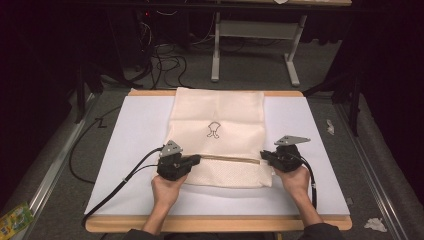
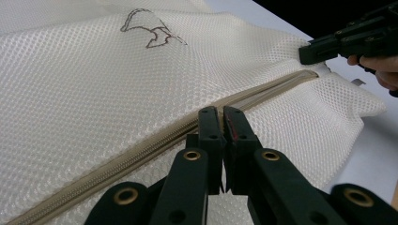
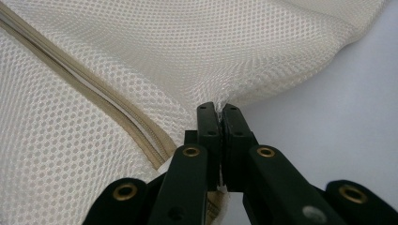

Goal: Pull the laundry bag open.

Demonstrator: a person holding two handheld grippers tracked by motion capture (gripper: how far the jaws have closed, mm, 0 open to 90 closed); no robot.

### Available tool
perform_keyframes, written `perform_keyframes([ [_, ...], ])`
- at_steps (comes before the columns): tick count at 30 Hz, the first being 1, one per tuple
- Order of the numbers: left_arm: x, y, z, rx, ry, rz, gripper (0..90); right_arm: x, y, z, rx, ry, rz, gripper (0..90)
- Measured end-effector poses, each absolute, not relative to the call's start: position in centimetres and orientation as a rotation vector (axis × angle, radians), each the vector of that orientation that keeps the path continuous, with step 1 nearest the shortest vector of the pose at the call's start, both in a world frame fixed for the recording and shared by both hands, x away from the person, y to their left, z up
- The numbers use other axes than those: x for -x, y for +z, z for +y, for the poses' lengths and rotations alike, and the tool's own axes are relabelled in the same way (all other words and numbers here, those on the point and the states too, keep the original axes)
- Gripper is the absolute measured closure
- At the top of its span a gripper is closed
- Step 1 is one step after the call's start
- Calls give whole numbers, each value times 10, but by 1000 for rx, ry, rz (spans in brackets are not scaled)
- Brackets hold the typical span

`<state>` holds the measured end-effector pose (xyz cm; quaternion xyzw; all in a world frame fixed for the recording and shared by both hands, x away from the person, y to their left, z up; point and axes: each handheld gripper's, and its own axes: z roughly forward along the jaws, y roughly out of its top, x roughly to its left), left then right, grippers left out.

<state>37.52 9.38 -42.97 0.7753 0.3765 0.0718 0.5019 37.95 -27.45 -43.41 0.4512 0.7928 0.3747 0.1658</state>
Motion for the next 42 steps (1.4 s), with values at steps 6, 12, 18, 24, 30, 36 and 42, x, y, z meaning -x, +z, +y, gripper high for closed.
perform_keyframes([
  [6,-376,-429,97,-1873,184,916,872,-380,-433,-276,-1284,1065,2260,892],
  [12,-375,-426,101,-1876,201,923,872,-380,-434,-278,-1290,1073,2253,892],
  [18,-375,-423,106,-1868,215,928,872,-380,-433,-279,-1287,1080,2250,892],
  [24,-376,-425,115,-1850,210,945,872,-380,-433,-280,-1287,1075,2246,892],
  [30,-375,-424,117,-1852,215,945,873,-379,-433,-278,-1286,1076,2249,892],
  [36,-374,-424,117,-1849,218,946,873,-379,-431,-277,-1273,1080,2245,892],
  [42,-373,-420,122,-1853,246,954,873,-379,-432,-281,-1279,1077,2238,892],
])
